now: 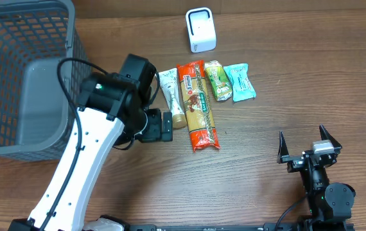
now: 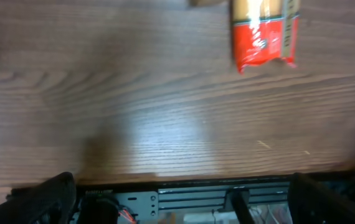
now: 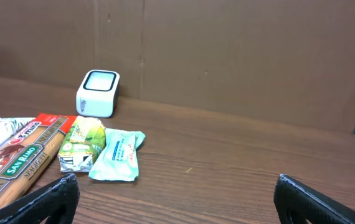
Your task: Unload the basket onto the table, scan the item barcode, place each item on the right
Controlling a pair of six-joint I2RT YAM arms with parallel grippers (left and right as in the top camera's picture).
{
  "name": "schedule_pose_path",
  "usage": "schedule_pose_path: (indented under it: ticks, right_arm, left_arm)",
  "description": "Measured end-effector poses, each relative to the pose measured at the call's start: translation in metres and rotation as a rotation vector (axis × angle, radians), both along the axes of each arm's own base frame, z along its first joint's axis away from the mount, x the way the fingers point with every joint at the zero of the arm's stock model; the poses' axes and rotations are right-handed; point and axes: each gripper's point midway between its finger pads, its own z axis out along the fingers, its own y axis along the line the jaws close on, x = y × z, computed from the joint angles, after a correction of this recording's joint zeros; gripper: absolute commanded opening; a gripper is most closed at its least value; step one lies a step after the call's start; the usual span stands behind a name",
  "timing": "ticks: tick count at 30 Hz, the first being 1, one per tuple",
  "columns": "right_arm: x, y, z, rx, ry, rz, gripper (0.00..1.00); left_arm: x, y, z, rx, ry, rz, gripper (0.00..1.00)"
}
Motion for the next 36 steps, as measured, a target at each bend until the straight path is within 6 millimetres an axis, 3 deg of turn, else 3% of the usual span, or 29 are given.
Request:
schedule_pose_path:
  ticks: [5,14,20,36]
  right_arm:
    - [0.0,0.0,0.0,0.0,-0.001,0.0,1.0]
    - [0.0,0.0,0.0,0.0,0.0,0.0,1.0]
    - [0.0,0.0,0.0,0.0,0.0,0.0,1.0]
    - [0.0,0.0,0.0,0.0,0.0,0.0,1.0]
  left_arm:
    - [-0.013,-0.002,-0.009,-0.002,-0.021,-0.006,0.99]
    - [-0.038,-0.009,0.011,-0.105,-0.263,-0.065,1.0]
    - [-0.049,-0.015,0.013,-0.183,-0.403,-0.093,0.99]
    - [-0.04,0.011,-0.048,-0.026,-0.364,0.059,1.0]
